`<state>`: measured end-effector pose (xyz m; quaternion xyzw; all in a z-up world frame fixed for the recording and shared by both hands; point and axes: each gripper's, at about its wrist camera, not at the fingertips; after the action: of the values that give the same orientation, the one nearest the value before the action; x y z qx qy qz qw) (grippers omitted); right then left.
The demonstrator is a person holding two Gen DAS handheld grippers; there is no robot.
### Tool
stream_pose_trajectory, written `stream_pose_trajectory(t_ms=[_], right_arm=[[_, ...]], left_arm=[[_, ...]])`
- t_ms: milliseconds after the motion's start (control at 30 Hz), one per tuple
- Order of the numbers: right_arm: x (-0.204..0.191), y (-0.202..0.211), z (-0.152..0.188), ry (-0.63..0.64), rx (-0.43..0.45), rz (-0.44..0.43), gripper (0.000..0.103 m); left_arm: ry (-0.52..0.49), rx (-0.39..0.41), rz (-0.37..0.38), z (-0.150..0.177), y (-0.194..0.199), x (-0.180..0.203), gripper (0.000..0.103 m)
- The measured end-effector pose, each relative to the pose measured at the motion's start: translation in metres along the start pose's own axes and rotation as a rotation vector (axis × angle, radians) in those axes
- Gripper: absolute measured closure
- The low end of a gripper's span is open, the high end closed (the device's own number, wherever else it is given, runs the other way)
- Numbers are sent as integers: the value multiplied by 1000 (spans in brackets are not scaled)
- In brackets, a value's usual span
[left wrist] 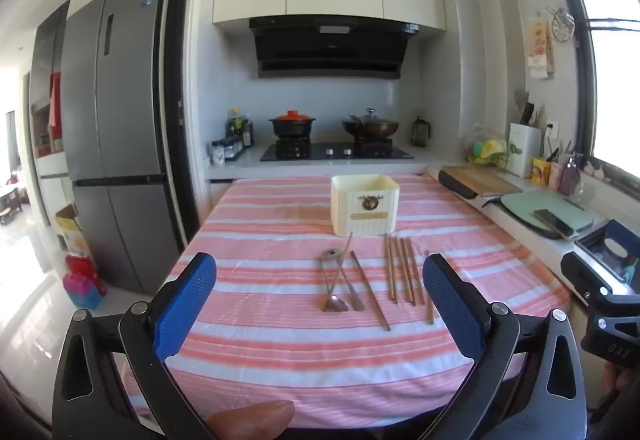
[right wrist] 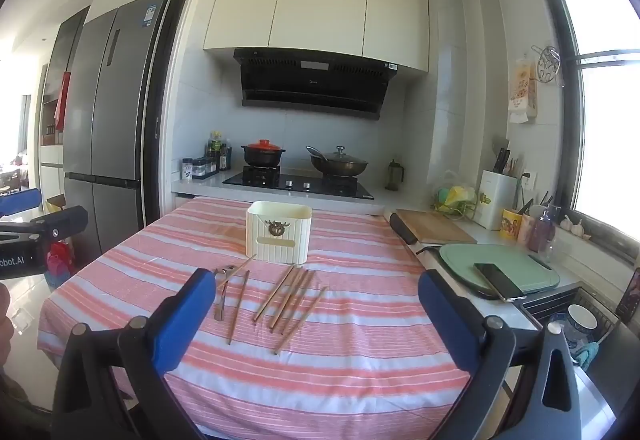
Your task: Organize utensils
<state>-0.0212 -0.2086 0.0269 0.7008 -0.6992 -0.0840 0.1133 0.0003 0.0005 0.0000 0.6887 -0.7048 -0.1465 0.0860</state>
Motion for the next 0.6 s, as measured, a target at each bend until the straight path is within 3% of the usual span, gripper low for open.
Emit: stream_pose_trajectory(t_ms=[233,600], right_arm=[[0,2,0,10,-32,4,0],[1,10,-3,8,8,-8,0]], left_arm=[[-4,5,12,-2,1,2,0],[-5,4,17,-1,-1,5,0]])
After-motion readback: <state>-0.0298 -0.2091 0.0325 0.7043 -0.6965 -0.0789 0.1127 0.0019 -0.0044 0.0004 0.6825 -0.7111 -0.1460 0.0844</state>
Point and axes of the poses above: each gripper's, at about its wrist camera, not at the fingertips, and y roughly against the way its jaws point, x to its right, z to its underside, and after that the axes turned 5 degrees about -y, right-handed
